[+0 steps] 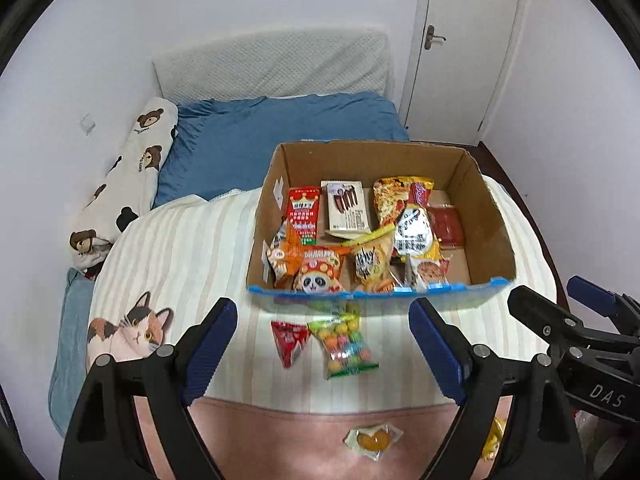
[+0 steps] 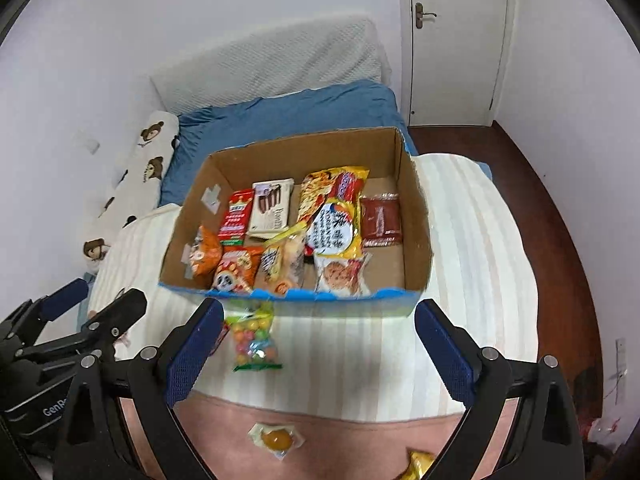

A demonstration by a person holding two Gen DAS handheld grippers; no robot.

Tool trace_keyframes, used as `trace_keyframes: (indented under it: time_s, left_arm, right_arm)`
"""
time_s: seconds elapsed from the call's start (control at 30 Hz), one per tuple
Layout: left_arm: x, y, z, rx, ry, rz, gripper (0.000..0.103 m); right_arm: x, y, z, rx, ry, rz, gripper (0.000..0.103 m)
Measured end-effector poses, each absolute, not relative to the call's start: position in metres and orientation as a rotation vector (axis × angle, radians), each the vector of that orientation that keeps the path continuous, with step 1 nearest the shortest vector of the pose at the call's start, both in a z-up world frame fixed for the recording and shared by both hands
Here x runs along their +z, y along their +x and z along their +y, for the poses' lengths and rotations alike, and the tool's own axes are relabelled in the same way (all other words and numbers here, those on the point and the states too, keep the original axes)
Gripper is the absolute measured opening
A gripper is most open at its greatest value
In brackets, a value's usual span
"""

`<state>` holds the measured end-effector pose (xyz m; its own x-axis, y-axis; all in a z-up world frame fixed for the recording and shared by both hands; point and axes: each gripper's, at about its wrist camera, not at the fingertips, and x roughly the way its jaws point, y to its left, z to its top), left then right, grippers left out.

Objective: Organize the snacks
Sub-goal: 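Grasp the round orange candy packet with left tool while right tool grasps the yellow panda chip bag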

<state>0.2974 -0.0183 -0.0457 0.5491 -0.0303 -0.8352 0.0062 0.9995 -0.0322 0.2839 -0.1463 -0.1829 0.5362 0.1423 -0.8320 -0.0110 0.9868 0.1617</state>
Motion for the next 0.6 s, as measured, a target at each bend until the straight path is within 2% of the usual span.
trace_keyframes:
  time_s: [0.27, 0.6]
  left_arm:
    - [-0.075, 0.241, -0.02, -0.039, -0.038, 1.058, 0.088]
    - [-0.18, 0.209, -0.046, -0.093, -0.022, 1.305, 0.088]
  right_arm:
    - [-0.212, 0.219, -0.185, 0.084, 0.285, 1.078, 0.098]
    - [-0.314, 0.15, -0.273, -0.117, 0.504, 1.262, 0.098]
